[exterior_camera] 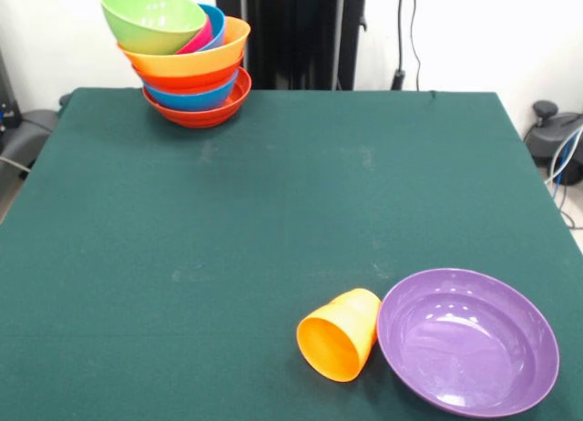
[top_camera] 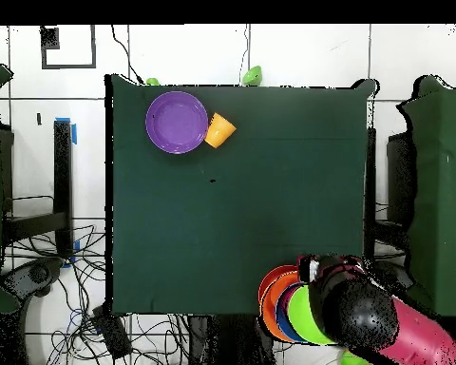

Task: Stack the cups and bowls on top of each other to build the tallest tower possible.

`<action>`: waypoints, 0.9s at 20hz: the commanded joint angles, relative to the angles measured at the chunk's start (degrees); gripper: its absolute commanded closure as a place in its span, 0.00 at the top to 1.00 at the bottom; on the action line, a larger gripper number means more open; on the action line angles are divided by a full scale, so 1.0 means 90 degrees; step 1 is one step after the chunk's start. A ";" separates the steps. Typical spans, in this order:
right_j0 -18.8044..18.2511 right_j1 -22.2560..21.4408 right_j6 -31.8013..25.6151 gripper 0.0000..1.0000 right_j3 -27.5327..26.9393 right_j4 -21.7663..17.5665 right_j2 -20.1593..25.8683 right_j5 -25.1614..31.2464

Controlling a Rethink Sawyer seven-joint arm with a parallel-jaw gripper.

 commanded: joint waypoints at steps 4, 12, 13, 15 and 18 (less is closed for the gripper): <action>0.1147 0.2878 0.1948 1.00 -0.2629 -0.0651 -0.0636 -0.0038; 0.1531 0.4116 0.2266 1.00 -0.3211 -0.0782 -0.0855 -0.1103; 0.1571 0.4215 0.2251 1.00 -0.3252 -0.0786 -0.0894 -0.1175; 0.1666 0.4403 0.2206 1.00 -0.3356 -0.0798 -0.0982 -0.1282; 0.1748 0.4638 0.1997 1.00 -0.3630 -0.0704 -0.0956 -0.1272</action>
